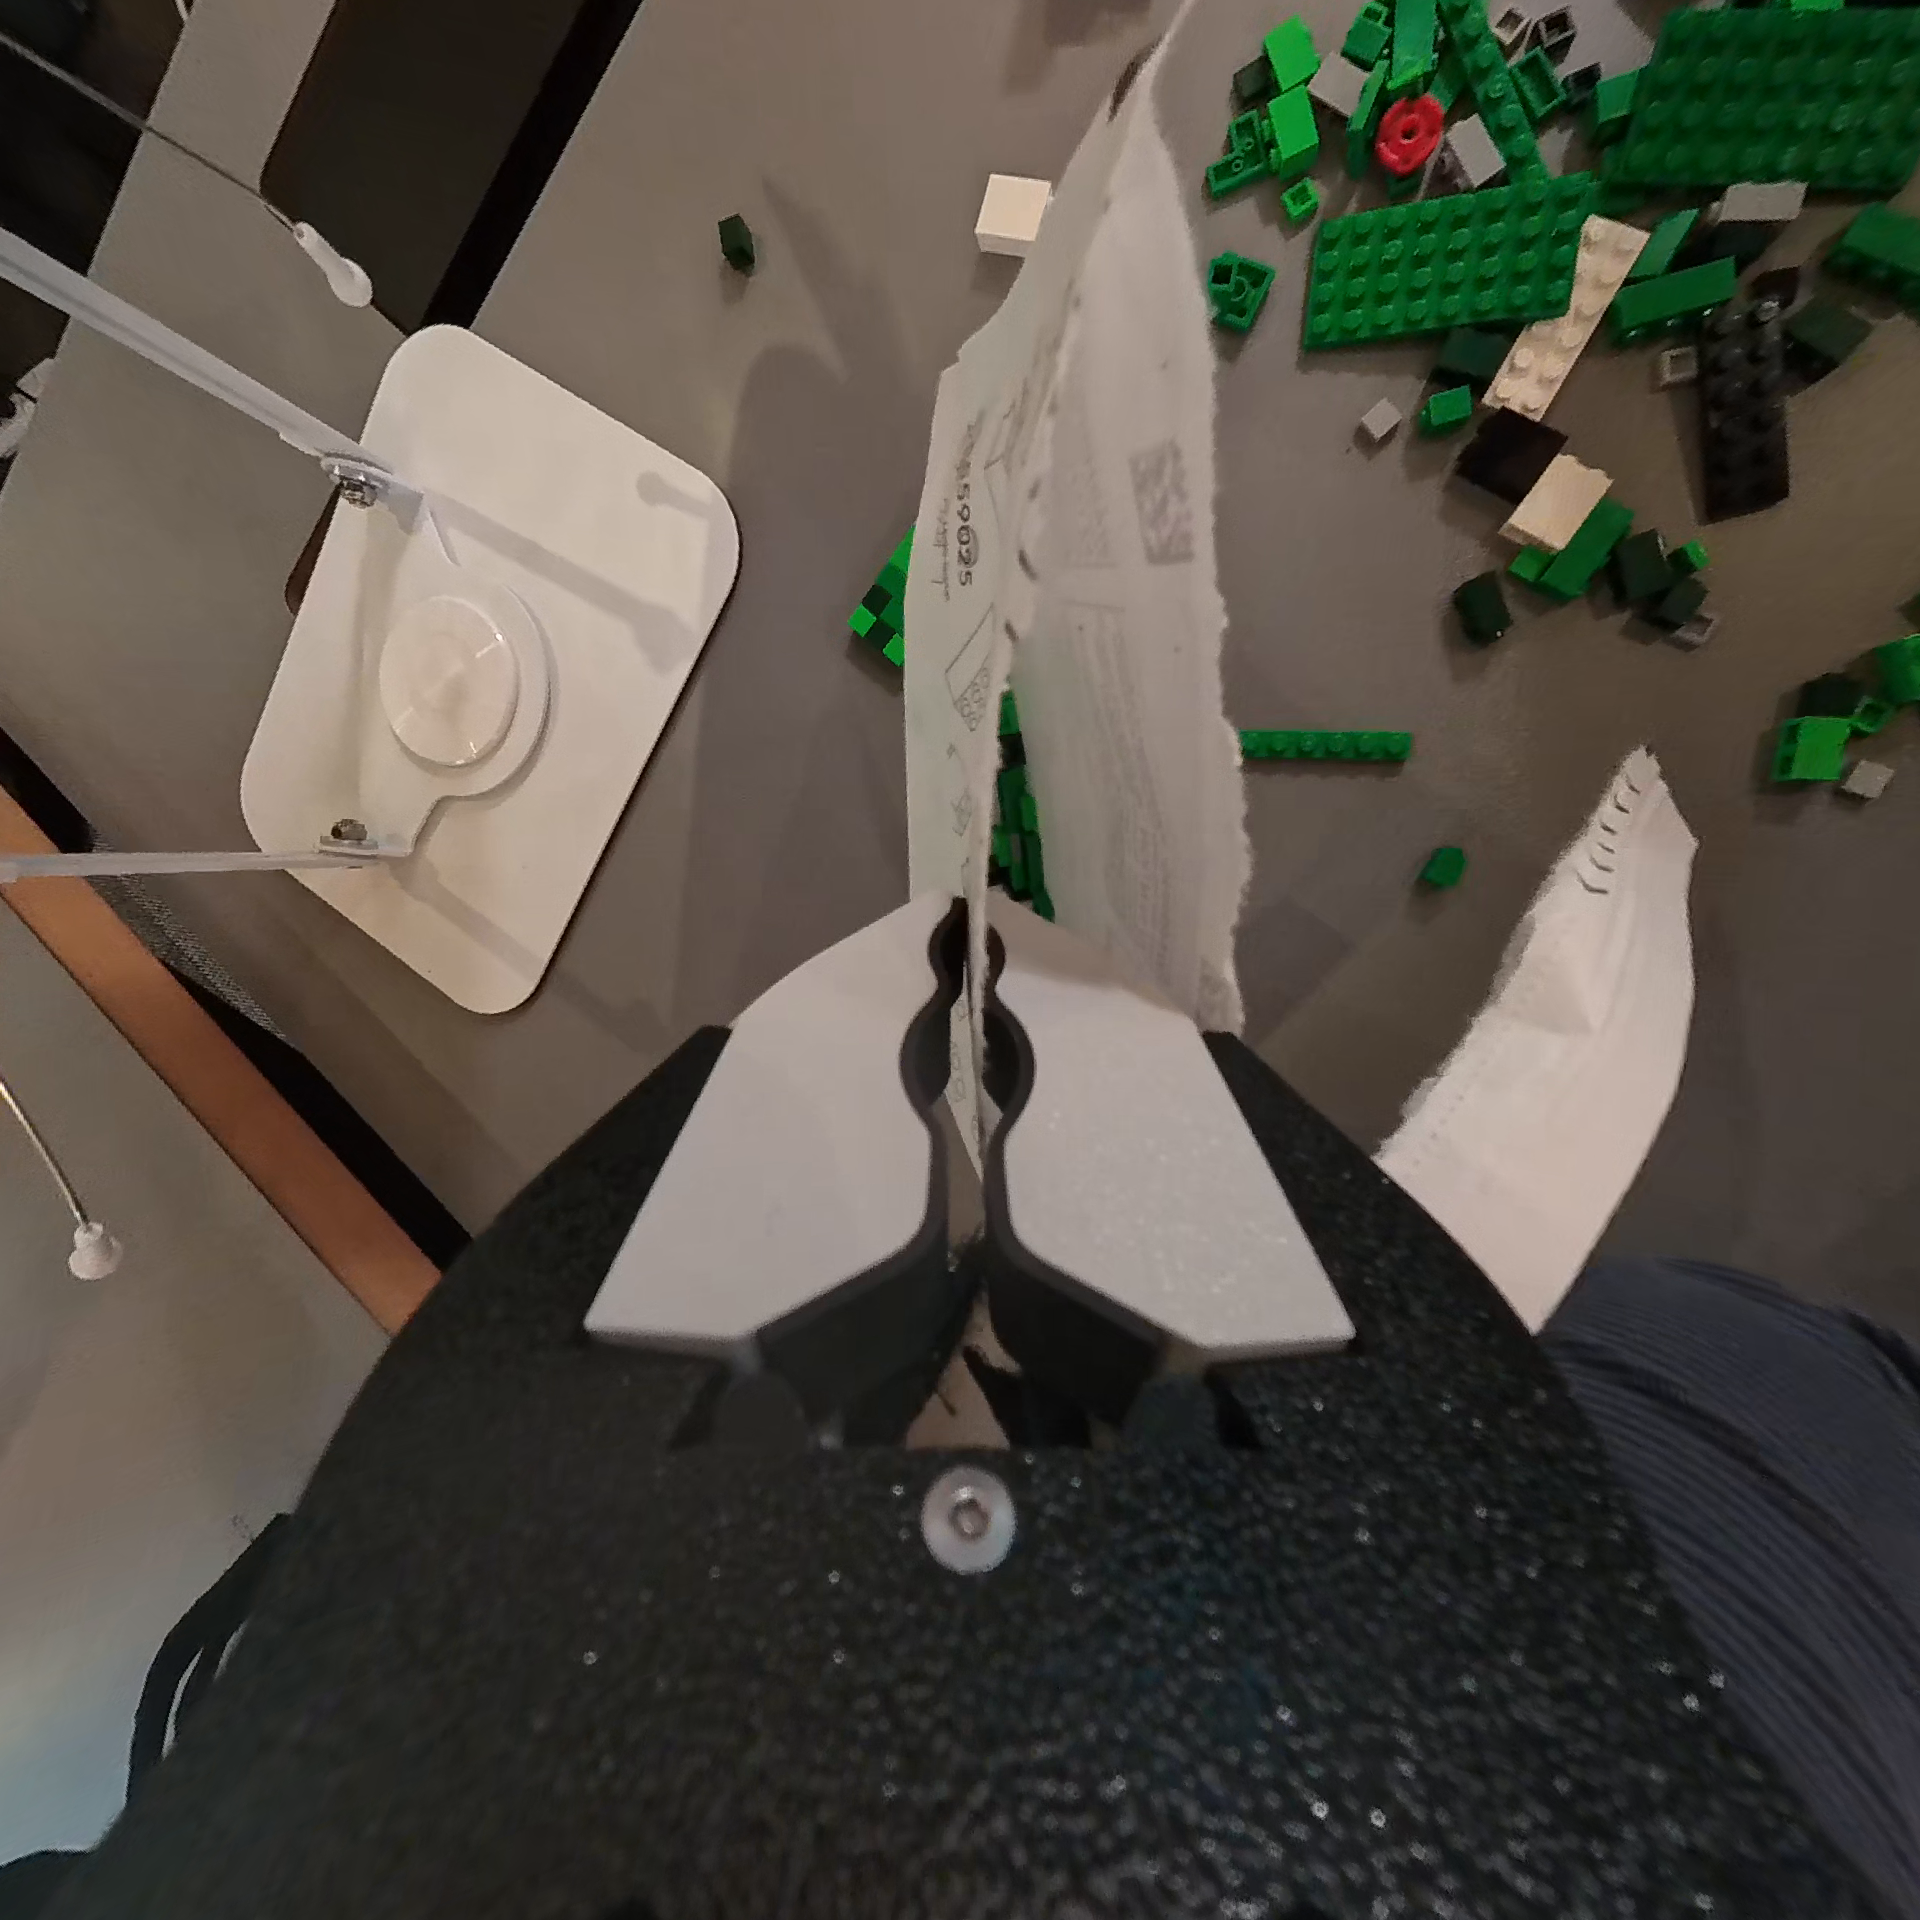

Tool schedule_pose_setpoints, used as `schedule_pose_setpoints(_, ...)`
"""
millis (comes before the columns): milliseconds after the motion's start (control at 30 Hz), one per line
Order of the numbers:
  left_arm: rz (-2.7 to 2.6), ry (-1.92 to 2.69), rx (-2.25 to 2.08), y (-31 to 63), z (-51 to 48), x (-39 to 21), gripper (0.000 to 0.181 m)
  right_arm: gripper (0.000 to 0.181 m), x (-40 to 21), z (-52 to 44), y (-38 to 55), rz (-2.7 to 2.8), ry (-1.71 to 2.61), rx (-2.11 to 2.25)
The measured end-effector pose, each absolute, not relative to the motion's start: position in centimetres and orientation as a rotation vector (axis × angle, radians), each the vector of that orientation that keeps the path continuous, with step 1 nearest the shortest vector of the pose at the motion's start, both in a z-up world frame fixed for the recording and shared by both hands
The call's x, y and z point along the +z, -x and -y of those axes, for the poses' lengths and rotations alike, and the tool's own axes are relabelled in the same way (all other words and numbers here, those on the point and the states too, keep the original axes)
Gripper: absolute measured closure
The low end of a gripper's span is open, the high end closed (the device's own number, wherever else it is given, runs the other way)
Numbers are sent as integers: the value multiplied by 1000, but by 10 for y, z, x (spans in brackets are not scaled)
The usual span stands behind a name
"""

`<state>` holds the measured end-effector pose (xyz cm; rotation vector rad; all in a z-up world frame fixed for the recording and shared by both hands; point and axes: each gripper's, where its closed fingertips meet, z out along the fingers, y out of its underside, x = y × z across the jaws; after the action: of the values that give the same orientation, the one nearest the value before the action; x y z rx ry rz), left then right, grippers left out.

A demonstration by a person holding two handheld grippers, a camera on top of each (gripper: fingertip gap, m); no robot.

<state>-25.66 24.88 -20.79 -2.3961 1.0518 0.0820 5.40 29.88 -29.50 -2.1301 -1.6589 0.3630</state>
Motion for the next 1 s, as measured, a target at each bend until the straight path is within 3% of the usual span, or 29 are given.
schedule_pose_setpoints(167, -1058, 2400, 77, 255, -249, -209, 181, 142, -308, -271, -64, 1576, 2227, 441)
schedule_pose_setpoints(300, -1054, 2404, 79, 256, -248, -209, 181, 122, -322, -253, -53, 1391, 2308, 453)
schedule_pose_setpoints(800, -979, 2430, 76, 269, -245, -208, 181, 122, -322, -240, -47, 1030, 2359, 363)
schedule_pose_setpoints(1000, -988, 2440, 72, 267, -245, -210, 181, 110, -331, -237, -45, 1041, 2408, 323)
